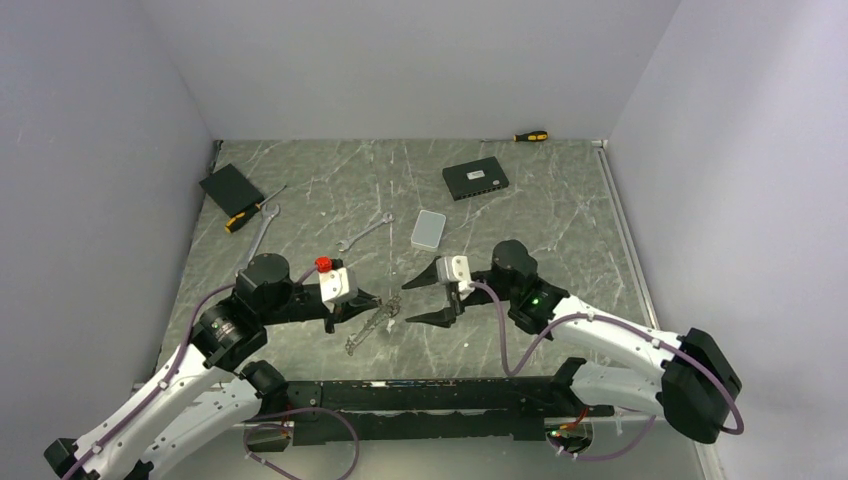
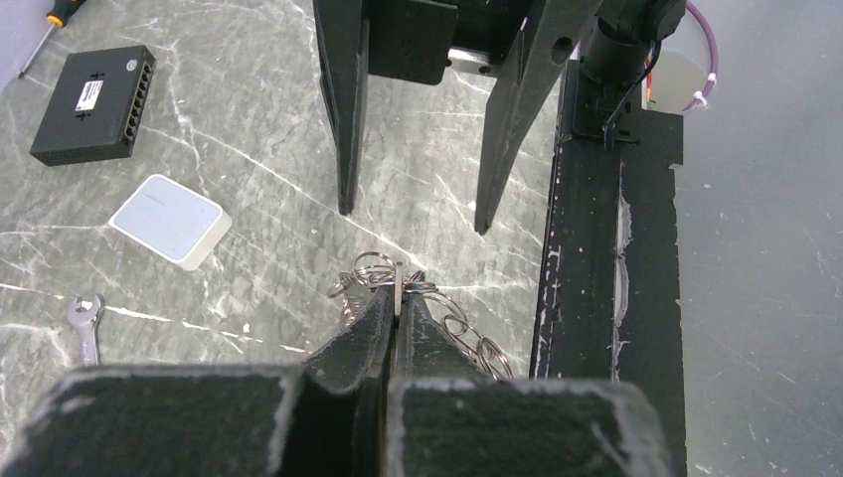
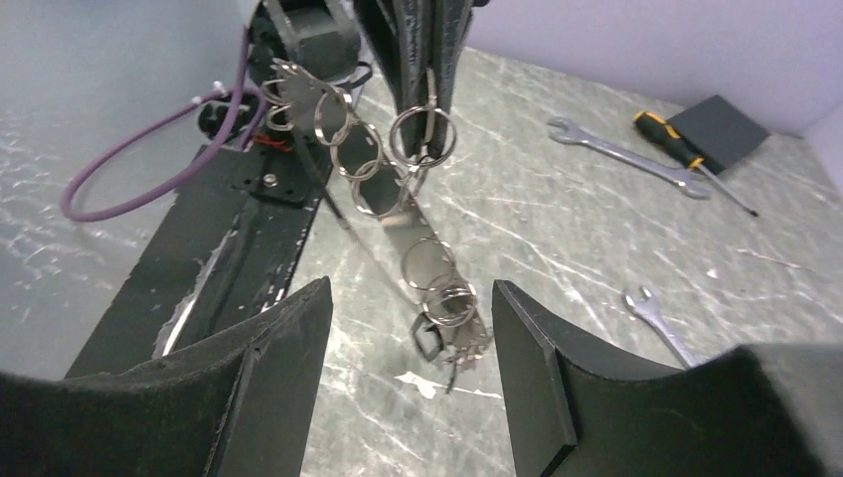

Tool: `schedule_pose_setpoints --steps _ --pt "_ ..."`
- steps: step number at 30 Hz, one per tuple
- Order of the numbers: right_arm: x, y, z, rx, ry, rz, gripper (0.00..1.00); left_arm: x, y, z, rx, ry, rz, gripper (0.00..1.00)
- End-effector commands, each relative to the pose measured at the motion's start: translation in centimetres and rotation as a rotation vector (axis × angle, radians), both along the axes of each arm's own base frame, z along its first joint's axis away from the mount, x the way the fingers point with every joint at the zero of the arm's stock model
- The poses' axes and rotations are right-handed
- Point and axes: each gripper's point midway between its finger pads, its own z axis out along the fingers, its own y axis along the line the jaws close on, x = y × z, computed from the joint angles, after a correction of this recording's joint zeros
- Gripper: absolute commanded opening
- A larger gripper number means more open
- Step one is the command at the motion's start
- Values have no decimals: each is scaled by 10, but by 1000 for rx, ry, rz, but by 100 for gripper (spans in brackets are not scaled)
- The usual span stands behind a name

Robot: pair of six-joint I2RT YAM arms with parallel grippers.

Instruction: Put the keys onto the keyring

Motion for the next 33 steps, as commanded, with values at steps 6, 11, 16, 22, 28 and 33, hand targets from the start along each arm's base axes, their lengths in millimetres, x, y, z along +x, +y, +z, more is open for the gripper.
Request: schedule_pose_setpoints --steps 6,11,16,22,28,33 --pt "11 -1 20 96 -41 -93 63 4 0 25 -49 -84 4 0" --pt "16 -2 13 88 -2 -134 63 5 1 25 -47 -88 11 0" --pt "22 -5 4 88 38 -188 63 8 2 24 -42 -88 35 0" --pt "24 -2 -17 54 117 -215 63 12 2 20 -28 -79 48 0" --pt "16 16 -31 30 162 -186 59 13 1 19 -24 -74 49 0" --pt "16 27 -40 24 188 -179 55 14 1 19 -25 -71 51 0"
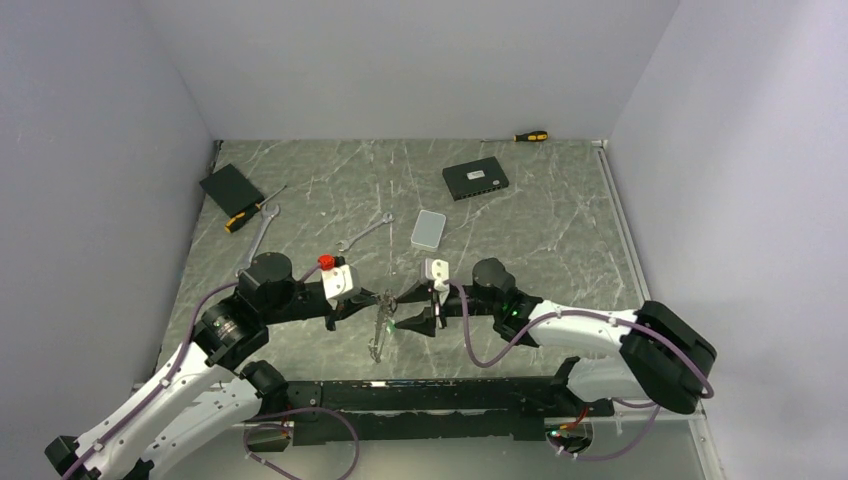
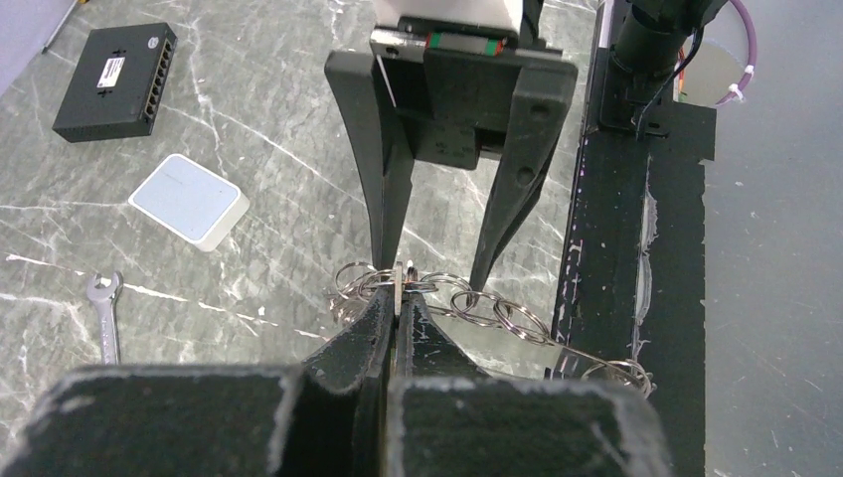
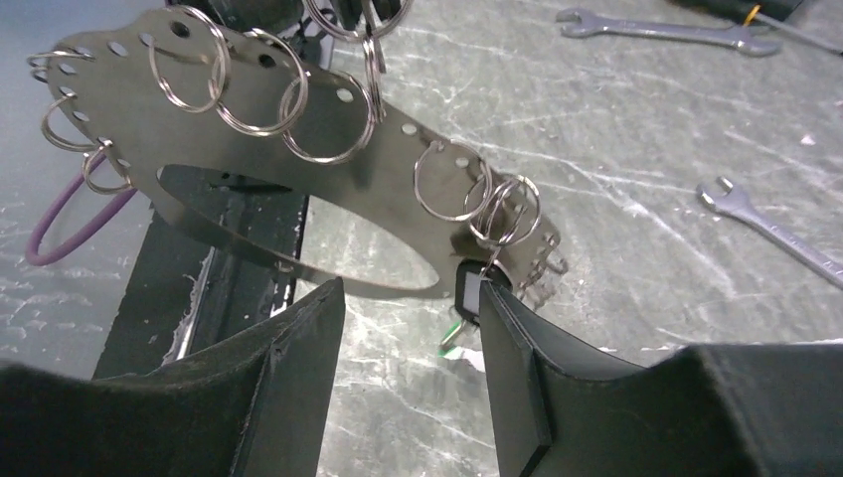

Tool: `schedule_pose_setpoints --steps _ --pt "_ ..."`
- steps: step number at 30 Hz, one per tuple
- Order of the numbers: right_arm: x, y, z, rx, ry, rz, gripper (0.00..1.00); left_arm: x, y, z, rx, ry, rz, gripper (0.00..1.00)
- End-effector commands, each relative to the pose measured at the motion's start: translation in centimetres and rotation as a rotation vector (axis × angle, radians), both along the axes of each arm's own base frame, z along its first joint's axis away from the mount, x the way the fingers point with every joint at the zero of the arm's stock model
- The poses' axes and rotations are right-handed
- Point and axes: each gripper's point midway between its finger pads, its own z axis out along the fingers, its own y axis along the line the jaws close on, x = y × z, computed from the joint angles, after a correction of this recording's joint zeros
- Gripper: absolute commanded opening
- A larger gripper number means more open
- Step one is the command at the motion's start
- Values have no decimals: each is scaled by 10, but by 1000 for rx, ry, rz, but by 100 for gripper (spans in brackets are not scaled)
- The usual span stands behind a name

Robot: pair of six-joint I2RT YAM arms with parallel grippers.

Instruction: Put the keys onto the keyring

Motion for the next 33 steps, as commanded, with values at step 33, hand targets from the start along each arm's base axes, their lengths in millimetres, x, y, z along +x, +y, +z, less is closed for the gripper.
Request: schedule_pose_setpoints --steps 33 --pt "17 42 17 176 -14 -35 51 2 -1 26 -57 -76 -2 0"
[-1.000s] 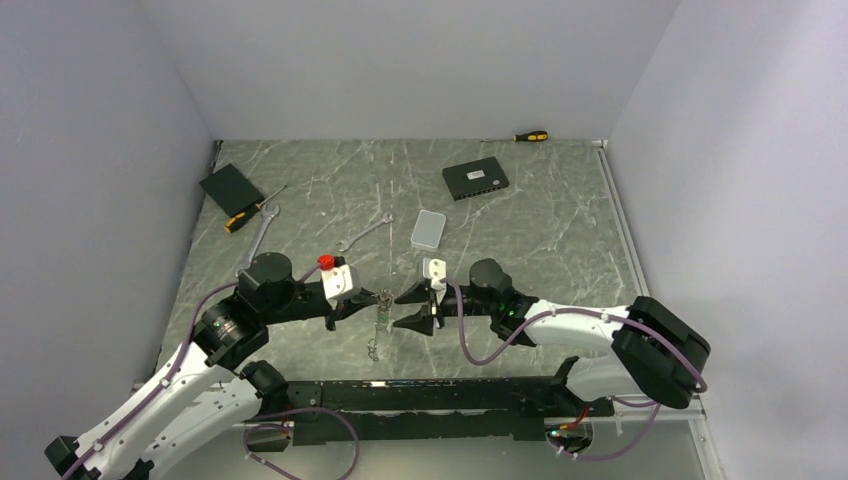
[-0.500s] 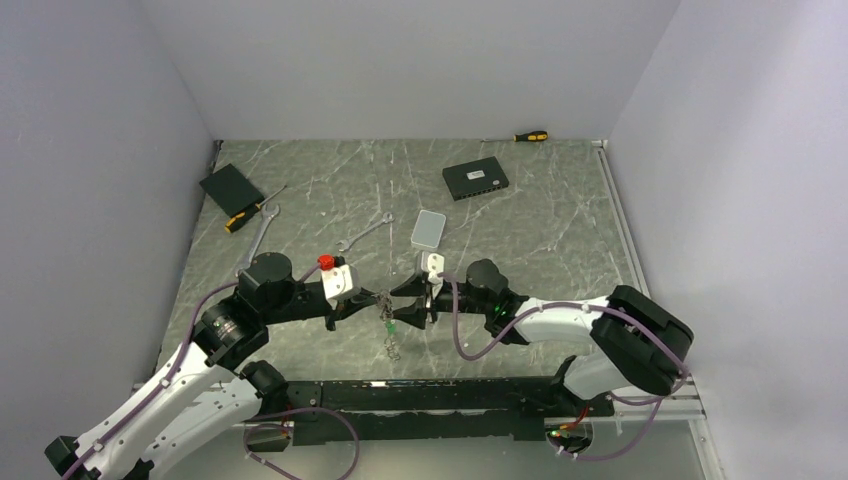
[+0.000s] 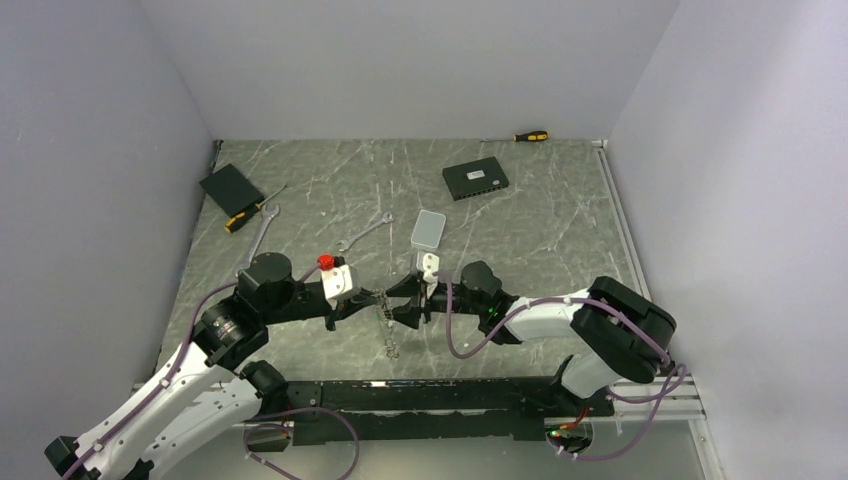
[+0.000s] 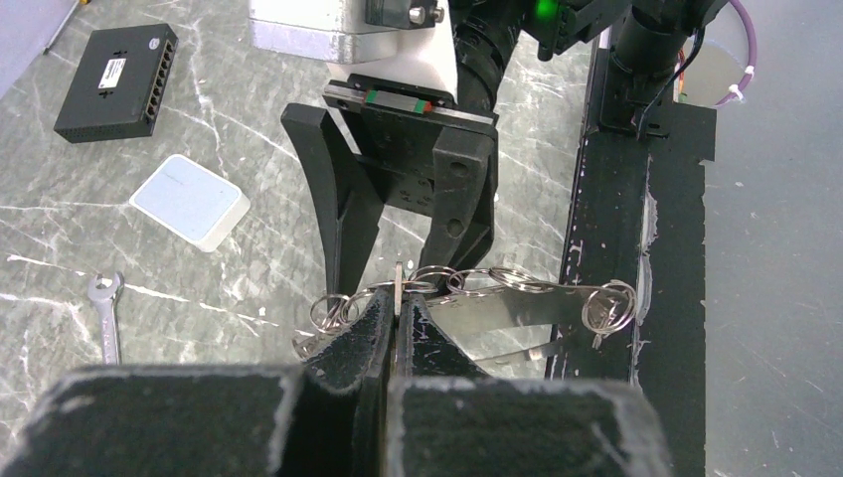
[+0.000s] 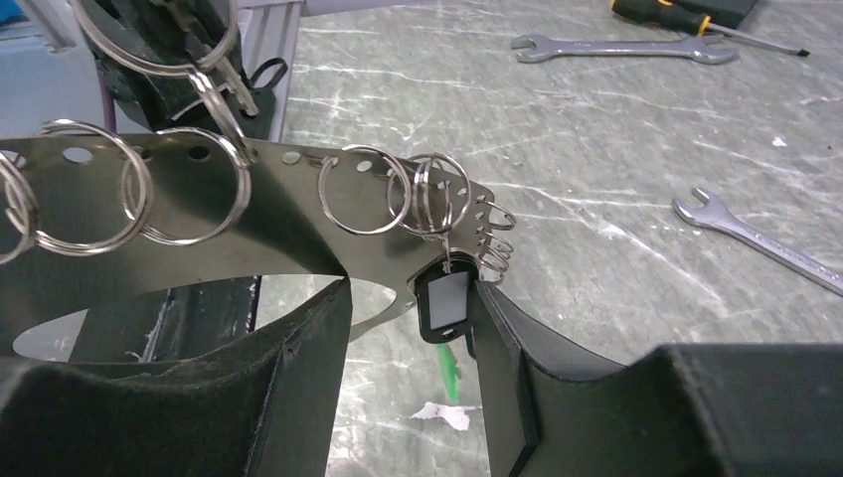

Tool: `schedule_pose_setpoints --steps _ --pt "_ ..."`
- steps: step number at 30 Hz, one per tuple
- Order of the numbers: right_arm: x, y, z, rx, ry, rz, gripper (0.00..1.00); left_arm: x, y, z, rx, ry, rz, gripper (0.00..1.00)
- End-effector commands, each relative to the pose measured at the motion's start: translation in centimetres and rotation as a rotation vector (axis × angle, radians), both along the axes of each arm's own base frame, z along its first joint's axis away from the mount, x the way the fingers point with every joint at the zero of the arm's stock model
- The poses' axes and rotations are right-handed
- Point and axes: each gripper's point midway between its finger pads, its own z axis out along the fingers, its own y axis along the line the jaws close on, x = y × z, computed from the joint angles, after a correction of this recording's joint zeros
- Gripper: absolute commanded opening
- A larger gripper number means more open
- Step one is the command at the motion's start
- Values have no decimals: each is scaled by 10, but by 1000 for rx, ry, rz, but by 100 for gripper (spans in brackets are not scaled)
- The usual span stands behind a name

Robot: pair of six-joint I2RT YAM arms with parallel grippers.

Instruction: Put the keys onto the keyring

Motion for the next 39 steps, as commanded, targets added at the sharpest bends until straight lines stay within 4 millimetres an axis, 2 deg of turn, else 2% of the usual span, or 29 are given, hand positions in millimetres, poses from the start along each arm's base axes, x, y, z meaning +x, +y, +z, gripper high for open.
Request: schedule_pose_setpoints --steps 1,5,7,11,19,24,30,34,39 --pt "-4 13 33 105 -87 39 51 2 -1 26 -56 -76 -3 0" --pt "-4 15 33 113 -109 45 51 2 -1 26 -57 -76 -4 0" --pt "-3 16 33 112 -114 45 46 1 -1 27 -60 -77 -5 0" --pt "-2 18 30 103 -108 43 24 1 -1 27 -62 -81 -2 0" --pt "-2 13 27 76 -128 33 0 2 0 26 -57 -82 -1 0" --pt "4 6 34 49 -168 -8 0 -2 -1 27 -60 -82 -22 0" --pt "39 -10 53 4 -288 -209 0 -12 -5 26 -68 -86 -91 0" --pt "50 -13 72 -4 -399 -258 0 -19 -8 24 -69 -75 -140 7" --pt "51 -8 94 7 -518 -267 0 -26 -11 19 -58 -57 -193 20"
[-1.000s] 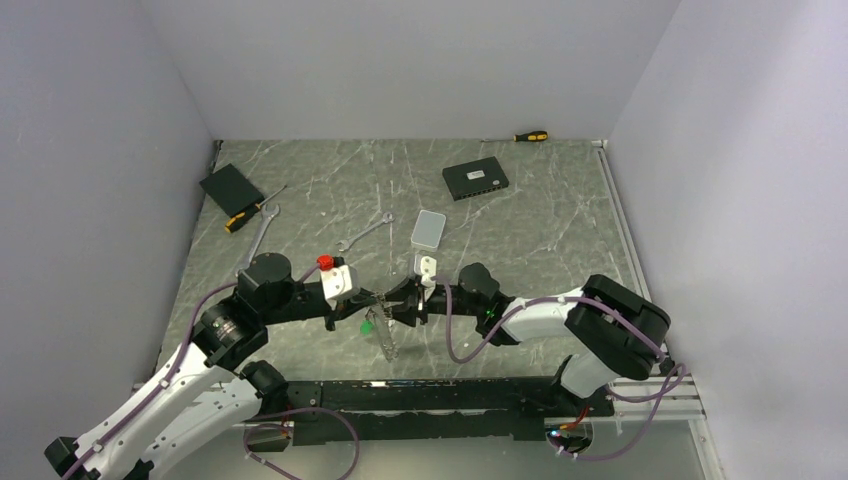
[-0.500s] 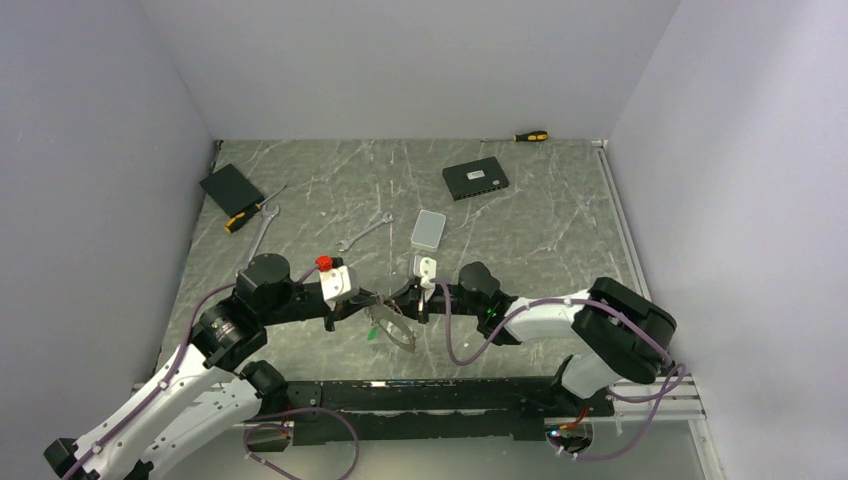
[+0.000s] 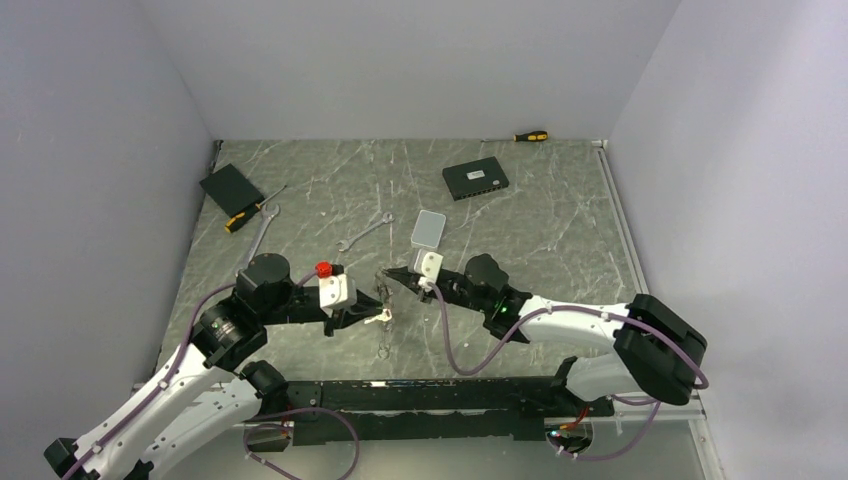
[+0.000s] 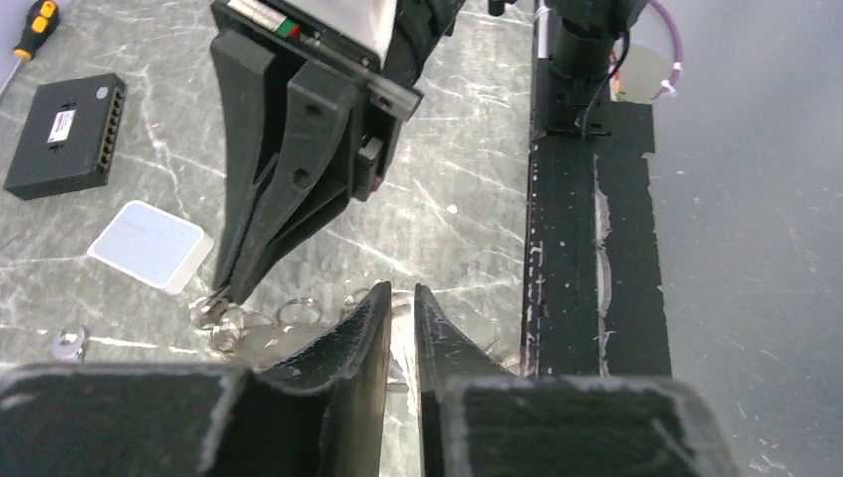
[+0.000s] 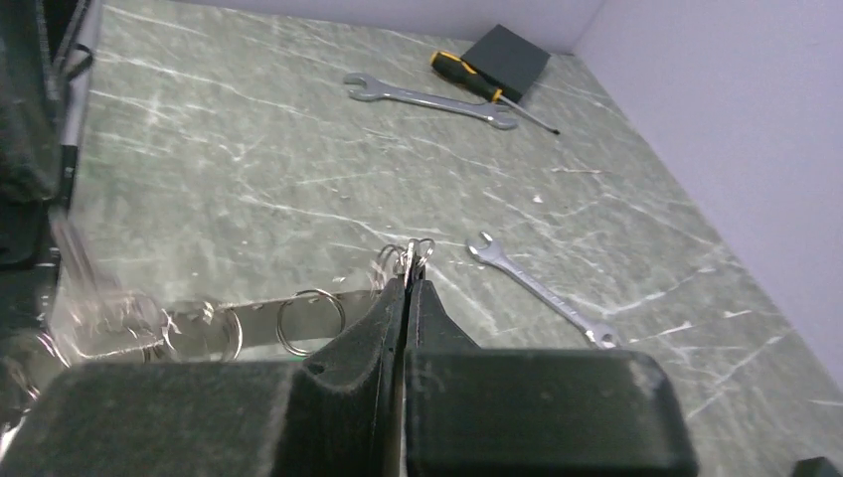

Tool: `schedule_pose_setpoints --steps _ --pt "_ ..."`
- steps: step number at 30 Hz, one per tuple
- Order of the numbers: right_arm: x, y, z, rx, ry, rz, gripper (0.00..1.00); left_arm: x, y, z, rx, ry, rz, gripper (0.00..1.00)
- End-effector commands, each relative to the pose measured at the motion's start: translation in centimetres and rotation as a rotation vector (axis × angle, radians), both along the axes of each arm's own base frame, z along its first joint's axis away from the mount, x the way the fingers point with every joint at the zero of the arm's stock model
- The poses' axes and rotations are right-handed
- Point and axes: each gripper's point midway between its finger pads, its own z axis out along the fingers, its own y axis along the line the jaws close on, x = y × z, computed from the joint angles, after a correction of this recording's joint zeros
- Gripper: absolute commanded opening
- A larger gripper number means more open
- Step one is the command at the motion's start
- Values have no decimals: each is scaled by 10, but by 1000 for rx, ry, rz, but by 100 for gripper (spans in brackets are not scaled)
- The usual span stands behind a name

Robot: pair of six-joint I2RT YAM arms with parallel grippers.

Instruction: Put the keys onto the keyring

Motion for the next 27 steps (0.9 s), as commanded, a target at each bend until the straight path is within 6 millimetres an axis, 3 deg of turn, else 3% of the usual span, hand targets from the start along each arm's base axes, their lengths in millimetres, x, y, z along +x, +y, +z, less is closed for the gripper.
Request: schedule_pose_setpoints --steps 1,5,8,13,27 --pt "9 4 45 33 -189 -50 0 -9 -6 14 -34 -44 -90 28" --pt "6 4 61 48 -267 -57 0 -10 -6 12 -23 -39 -96 58" --pt "1 3 71 48 -308 -57 0 -7 -4 13 -27 -46 -73 70" --pt "-8 -1 85 41 -360 -57 0 5 2 19 -43 -63 29 72" --pt "-38 -20 123 126 -410 -45 0 29 27 36 -80 -146 252 54"
